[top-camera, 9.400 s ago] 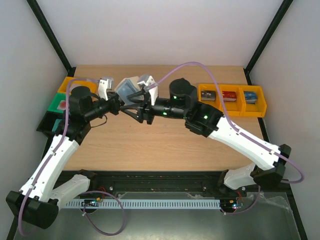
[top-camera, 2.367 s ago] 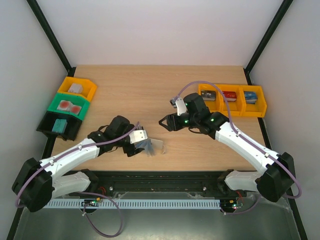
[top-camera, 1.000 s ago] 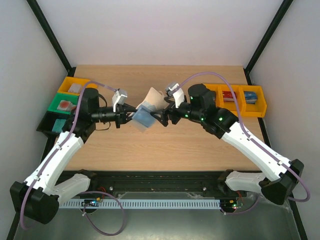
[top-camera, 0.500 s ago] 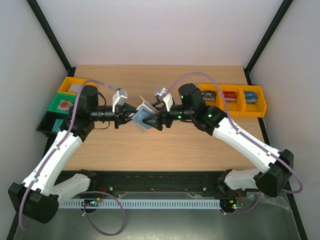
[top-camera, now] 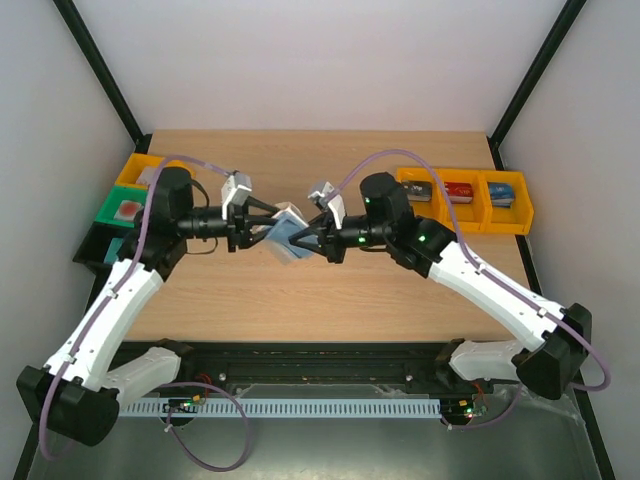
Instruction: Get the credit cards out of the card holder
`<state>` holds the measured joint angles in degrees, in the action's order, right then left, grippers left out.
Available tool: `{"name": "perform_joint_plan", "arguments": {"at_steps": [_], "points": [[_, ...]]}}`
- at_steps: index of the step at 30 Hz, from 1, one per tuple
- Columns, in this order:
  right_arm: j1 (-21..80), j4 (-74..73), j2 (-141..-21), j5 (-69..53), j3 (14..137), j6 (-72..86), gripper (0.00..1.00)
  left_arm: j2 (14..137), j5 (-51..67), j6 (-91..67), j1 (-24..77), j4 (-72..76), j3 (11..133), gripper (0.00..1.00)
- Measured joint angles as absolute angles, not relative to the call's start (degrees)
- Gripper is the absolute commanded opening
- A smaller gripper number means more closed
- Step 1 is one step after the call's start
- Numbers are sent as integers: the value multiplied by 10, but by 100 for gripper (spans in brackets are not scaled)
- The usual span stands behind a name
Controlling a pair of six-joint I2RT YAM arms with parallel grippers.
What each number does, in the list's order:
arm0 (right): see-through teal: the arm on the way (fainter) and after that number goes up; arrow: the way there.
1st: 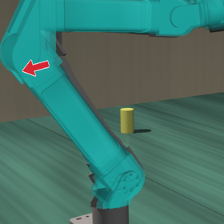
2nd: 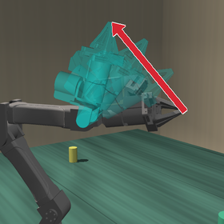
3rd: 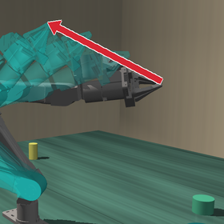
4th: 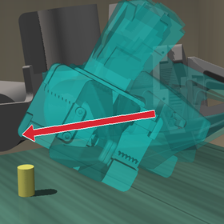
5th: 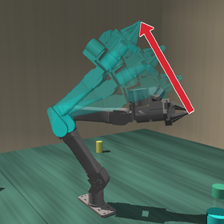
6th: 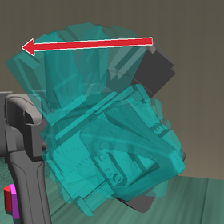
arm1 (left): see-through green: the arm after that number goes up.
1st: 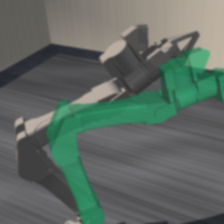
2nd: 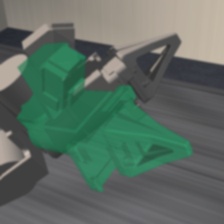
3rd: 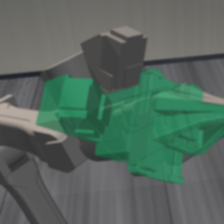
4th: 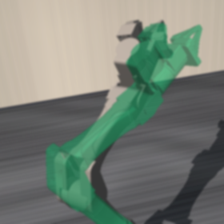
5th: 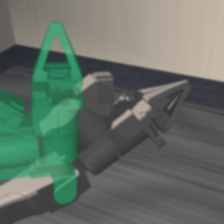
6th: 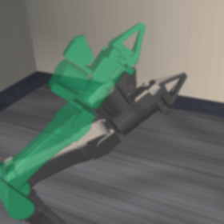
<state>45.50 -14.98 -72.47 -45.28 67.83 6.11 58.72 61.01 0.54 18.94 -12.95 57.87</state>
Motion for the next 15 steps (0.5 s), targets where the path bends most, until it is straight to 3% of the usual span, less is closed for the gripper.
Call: {"name": "perform_joint_plan", "arguments": {"at_steps": [2, 4, 10, 15], "points": [[445, -131, -713, -475, 666, 84, 2, 586, 604, -3, 176, -123, 579, 91], [430, -103, -704, -496, 660, 112, 2, 584, 595, -13, 147, -114, 578, 99], [377, 4, -676, -520, 655, 201, 2, 539, 620, -41, 79, -50, 544, 99], [376, 60, -683, -537, 662, 254, 2, 495, 584, -69, 176, 18, 518, 99]]}}
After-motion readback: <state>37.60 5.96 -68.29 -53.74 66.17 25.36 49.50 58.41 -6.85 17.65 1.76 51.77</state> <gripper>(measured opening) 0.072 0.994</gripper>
